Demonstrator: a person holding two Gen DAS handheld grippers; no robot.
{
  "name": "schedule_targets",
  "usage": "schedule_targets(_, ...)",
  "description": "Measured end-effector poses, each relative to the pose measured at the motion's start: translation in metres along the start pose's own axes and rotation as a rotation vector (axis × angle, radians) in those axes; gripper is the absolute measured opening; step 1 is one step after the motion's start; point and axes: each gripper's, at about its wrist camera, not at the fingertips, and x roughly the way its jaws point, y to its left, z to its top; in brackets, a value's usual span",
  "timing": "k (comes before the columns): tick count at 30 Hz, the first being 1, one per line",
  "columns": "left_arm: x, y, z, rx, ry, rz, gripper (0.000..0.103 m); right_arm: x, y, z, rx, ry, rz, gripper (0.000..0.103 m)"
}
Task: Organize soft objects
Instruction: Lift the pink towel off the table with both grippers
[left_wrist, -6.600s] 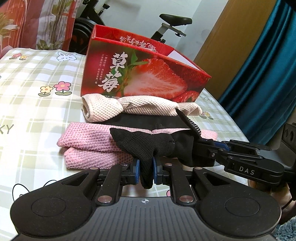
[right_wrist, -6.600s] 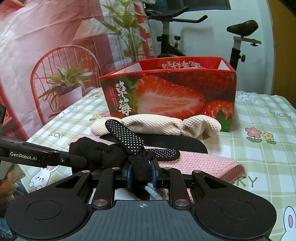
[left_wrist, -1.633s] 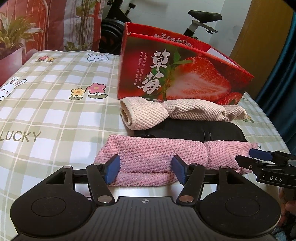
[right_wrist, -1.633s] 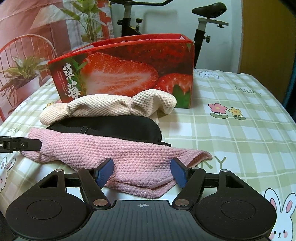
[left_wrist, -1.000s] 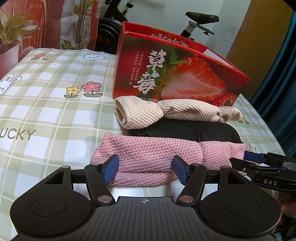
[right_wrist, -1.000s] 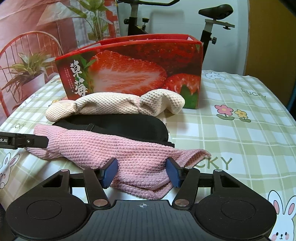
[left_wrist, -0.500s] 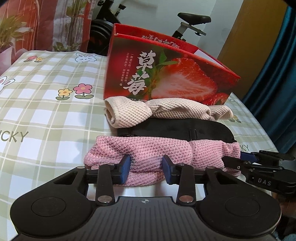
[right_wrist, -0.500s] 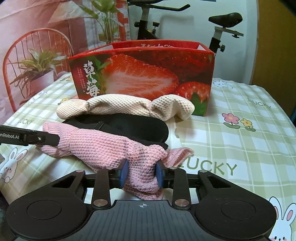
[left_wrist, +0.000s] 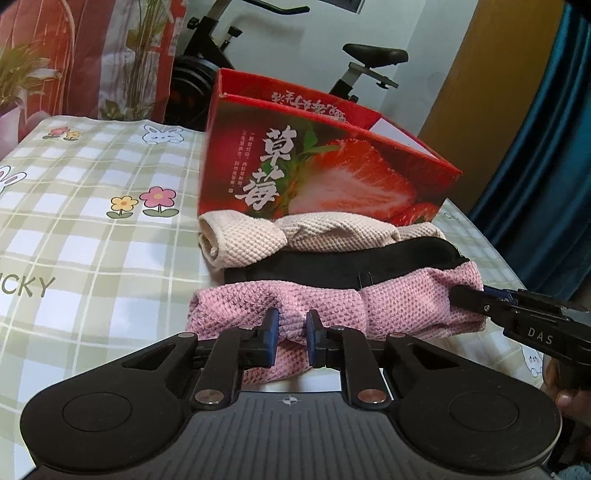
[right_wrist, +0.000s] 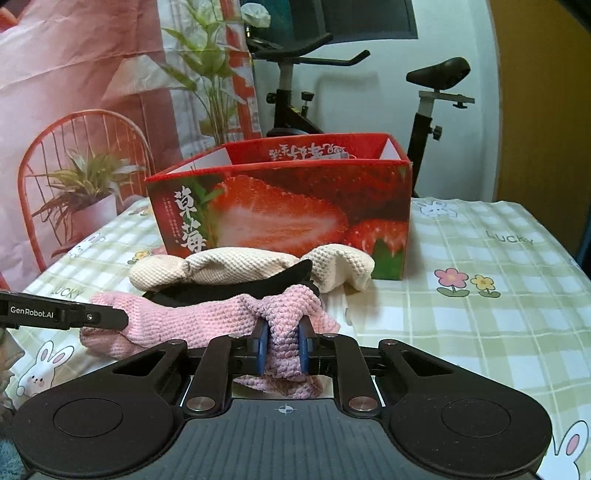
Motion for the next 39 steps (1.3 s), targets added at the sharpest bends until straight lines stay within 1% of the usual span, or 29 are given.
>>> schedule_targets(7,0.007,0.001,-0.003,-0.004,0.038,0.005,0.017,0.004,0.000,-0.001,0.014,0.016,0.000,0.015)
schedule_targets(14,0.008,0.003,-0.002,-0.015,0.040,0.001,0.017,0.002,0.004,0.001,0.002,0.032,-0.019,0.016)
schedule_targets(20,0.004,-0.001,-0.001,0.003,0.026,-0.022,0.017,-0.009,0.010,0.007,-0.027,0.015,-0.037,0.016)
schedule_targets(24,-0.001,-0.003,0.000,0.012,-0.001,-0.040,0.017,-0.016,0.014,0.010,-0.045,0.012,-0.050,0.016)
schedule_targets(26,-0.002,-0.004,0.001,0.016,-0.006,-0.032,0.017,-0.017,0.015,0.010,-0.048,0.015,-0.054,0.016)
schedule_targets(28,-0.004,-0.001,0.001,0.001,-0.013,-0.007,0.017,-0.015,0.013,0.008,-0.033,0.029,-0.057,0.016)
schedule_targets(30,-0.006,0.005,0.002,-0.030,-0.025,0.029,0.023,-0.012,0.009,0.006,-0.014,0.049,-0.064,0.016)
schedule_targets(31,-0.008,0.008,0.003,-0.047,-0.030,0.048,0.035,-0.011,0.007,0.004,-0.006,0.057,-0.065,0.016)
schedule_targets(32,-0.008,0.010,0.004,-0.063,-0.035,0.061,0.051,-0.010,0.006,0.003,0.001,0.064,-0.066,0.016)
schedule_targets(33,-0.008,0.013,0.004,-0.079,-0.037,0.072,0.057,-0.009,0.005,0.002,0.005,0.068,-0.066,0.016)
schedule_targets(34,-0.007,0.015,0.004,-0.091,-0.035,0.075,0.060,-0.008,0.005,0.001,0.006,0.071,-0.066,0.016)
schedule_targets(36,0.000,0.015,0.003,-0.090,-0.003,0.066,0.060,-0.007,0.006,0.000,0.002,0.074,-0.066,0.017)
schedule_targets(37,0.004,0.014,0.003,-0.080,0.016,0.067,0.060,-0.006,0.006,0.000,0.001,0.077,-0.067,0.017)
schedule_targets(39,0.009,0.009,0.001,-0.049,0.027,0.075,0.061,-0.004,0.004,-0.002,0.007,0.084,-0.066,0.017)
